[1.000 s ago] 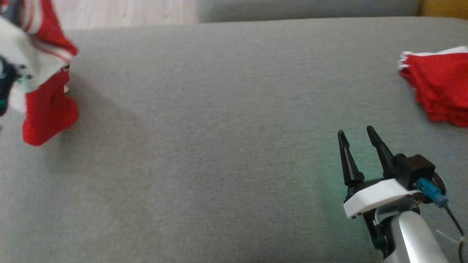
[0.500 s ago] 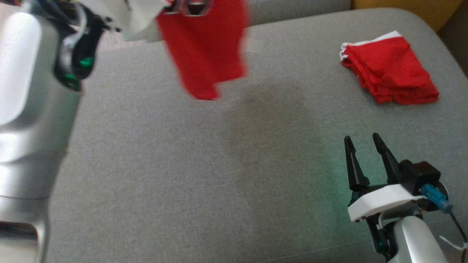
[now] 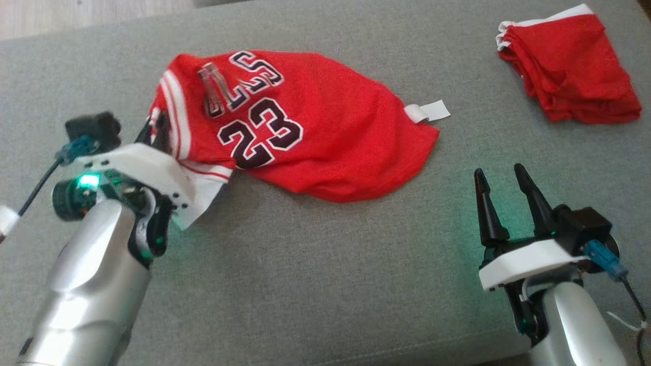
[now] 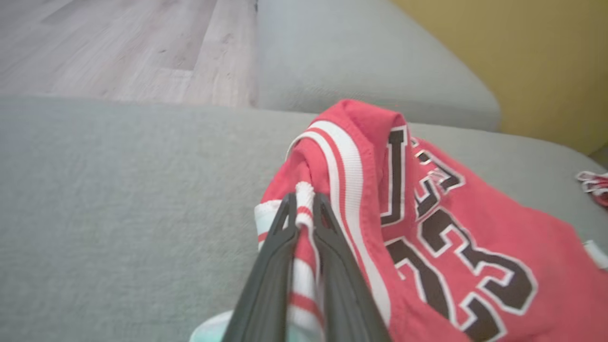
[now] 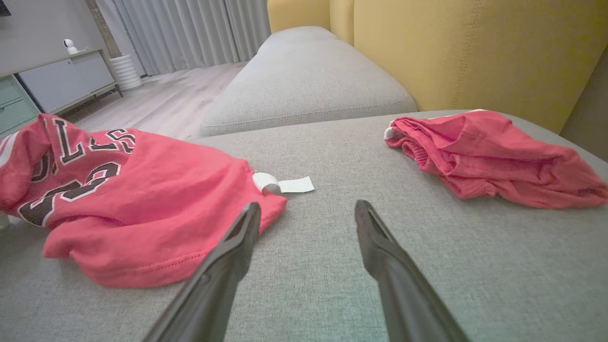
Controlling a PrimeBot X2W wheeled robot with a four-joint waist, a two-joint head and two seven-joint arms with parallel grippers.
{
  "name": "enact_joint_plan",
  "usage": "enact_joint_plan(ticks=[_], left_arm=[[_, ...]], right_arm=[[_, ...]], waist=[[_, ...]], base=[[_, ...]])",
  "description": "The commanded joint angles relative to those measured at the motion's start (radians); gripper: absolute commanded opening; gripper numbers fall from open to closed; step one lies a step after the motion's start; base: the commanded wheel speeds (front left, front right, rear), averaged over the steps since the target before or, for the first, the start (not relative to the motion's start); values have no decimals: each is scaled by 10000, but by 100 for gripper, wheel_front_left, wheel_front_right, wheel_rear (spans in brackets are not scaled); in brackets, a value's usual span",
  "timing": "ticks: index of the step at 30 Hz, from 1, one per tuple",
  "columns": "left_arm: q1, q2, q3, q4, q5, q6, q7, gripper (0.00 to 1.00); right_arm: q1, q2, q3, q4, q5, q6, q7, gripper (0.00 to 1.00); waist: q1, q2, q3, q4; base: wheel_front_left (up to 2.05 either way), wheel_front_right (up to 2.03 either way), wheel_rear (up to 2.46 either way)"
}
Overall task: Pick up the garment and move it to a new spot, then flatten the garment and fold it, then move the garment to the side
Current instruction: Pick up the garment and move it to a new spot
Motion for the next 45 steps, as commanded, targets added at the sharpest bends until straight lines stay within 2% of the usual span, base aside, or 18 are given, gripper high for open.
enact_joint_plan(ticks=[1,3,4,6,12,17,25,34,45], left_arm=[[-543,378,478,-235,49,49,-154,0],[-365,371,594,404,45,50,-648,0],[-339,367,591,590,70,26,-787,11],[-326,290,579,865,98,-54,-1095,100],[-312,-90,404,1321,162,-414,-1895,100],[-72,-171,-6,1481,494,-679,-2403,100],[1015,-276,-294,1010,600,-836,-3233,100],[3071,-64,-393,-343,680,-466,-3899,100],[5170,-53,-15,-1774,961,297,-4275,100]], right_arm=[[-267,-33,256,-257,42,37,-125,100],[-302,-33,222,-196,-41,37,-157,100],[-297,-33,206,-184,-57,37,-163,100],[-299,-33,160,-136,-82,37,-189,100],[-320,-33,85,-16,-128,37,-197,100],[-228,-33,16,22,-202,37,-142,100],[360,-33,-303,2,-359,37,30,100],[1075,-33,-398,-85,-376,37,233,100],[1589,-33,-279,-178,-250,37,249,100]], waist=[[-2,0,74,-16],[-2,0,155,14],[-2,0,171,31],[-2,0,190,83],[-2,0,31,342],[-2,0,-385,562],[-2,0,-1433,982],[-2,0,-2394,1236],[-2,0,-2748,1384]], base=[[0,0,0],[0,0,0],[0,0,0],[0,0,0],[0,0,0],[0,0,0],[0,0,0],[0,0,0],[0,0,0]])
